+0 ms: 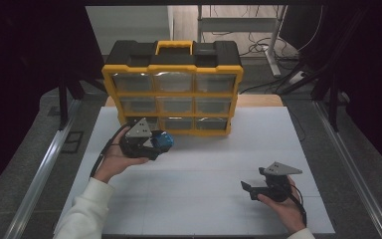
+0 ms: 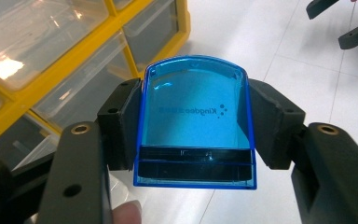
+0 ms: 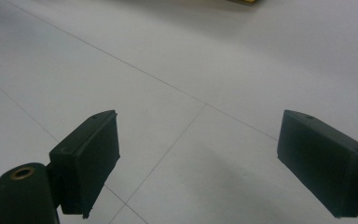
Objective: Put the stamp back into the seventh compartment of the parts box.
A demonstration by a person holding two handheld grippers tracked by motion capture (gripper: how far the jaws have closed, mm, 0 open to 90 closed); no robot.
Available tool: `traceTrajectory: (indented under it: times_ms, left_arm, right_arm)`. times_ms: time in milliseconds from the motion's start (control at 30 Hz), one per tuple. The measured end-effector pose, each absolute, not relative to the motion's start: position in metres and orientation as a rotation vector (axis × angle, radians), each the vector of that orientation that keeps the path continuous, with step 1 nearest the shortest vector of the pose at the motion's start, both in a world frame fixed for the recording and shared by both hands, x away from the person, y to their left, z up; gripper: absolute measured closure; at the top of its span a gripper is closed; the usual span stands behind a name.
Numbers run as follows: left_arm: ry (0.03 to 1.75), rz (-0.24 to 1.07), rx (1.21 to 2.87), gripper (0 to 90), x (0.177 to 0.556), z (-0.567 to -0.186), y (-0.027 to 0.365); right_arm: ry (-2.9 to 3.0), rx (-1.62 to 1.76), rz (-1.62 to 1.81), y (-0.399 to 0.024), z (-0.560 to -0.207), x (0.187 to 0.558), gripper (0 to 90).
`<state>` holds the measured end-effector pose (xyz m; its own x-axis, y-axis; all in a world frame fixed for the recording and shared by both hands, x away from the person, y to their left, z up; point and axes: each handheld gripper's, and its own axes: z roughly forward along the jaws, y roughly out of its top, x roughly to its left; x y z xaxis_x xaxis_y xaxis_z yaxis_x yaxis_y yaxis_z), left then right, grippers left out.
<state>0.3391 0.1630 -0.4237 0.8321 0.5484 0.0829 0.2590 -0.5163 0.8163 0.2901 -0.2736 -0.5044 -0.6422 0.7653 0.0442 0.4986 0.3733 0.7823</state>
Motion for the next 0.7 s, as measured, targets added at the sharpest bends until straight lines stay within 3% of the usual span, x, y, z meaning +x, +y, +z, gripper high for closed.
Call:
traceTrajectory:
  times_ms: [700]
  left_arm:
    - [0.647,0.47,2.078,41.3,0.34,-0.417,0.182]
  right_arm:
    - [2.312,1.109,1.147,-0.274,-0.504,0.29,13.2]
